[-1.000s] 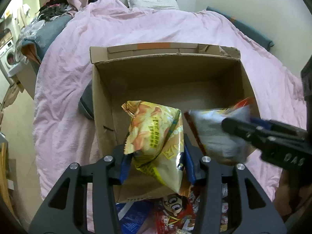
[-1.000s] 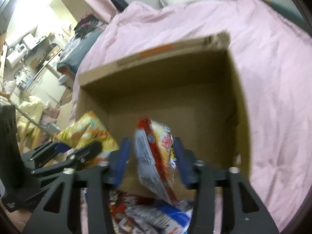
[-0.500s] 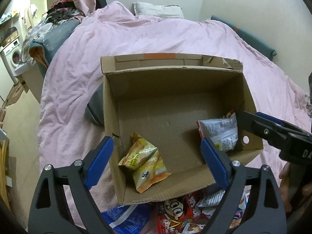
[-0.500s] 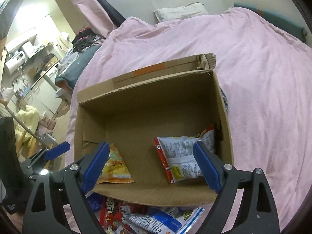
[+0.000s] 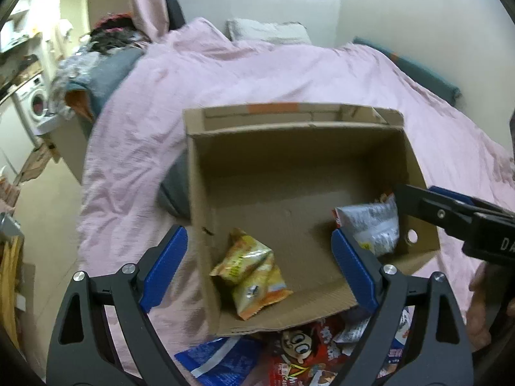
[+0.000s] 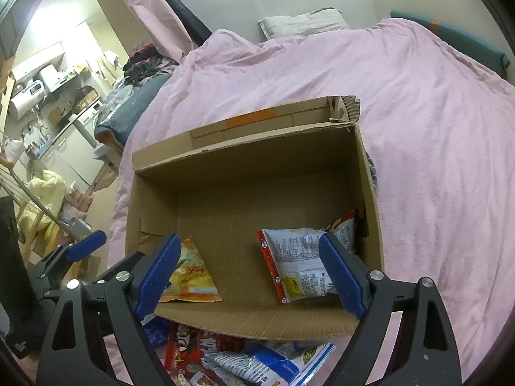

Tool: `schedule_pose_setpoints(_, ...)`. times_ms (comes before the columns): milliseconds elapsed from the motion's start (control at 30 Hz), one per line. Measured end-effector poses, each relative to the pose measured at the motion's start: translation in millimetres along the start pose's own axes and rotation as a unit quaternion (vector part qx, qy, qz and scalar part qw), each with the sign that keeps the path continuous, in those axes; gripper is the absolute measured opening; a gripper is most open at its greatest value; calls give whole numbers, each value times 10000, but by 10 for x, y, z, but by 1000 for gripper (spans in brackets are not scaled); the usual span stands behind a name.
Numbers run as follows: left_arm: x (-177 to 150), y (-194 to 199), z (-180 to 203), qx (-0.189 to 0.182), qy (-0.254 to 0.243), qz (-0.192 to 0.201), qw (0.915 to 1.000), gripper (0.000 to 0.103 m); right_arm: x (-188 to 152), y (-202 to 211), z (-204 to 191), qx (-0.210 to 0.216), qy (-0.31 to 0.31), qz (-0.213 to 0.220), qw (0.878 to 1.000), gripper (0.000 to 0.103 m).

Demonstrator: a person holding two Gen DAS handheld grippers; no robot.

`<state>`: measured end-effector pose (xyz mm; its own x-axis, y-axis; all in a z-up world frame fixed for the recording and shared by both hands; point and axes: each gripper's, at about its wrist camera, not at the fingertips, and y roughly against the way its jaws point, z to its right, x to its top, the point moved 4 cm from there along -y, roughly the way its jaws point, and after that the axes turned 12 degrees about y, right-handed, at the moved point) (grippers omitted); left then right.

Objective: Organize snacks
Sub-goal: 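Withdraw both tools from the box back over the snack pile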

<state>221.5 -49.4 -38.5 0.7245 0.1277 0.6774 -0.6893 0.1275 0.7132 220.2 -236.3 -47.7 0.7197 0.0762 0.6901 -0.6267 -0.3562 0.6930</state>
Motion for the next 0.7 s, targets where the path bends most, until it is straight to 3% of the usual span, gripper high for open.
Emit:
schedule_pose_setpoints(167,36,125,-66,48,231,138,9996,92,33,154,-37,-45,61,175,9998,90)
schedule_pose_setpoints(233,39,194,-98,27,341,190,9992,103,31,229,-62,-66,115,234,9996,90)
schedule_pose_setpoints(467,-12,292,-154,-86,474,-25,9988,103,-69,432,-110,-28,89,273,9996,90)
schedule_pose_setpoints(700,-134,479,-198,186,362,124,9991,103,-198,511,-160,-82,48,212,9997,90)
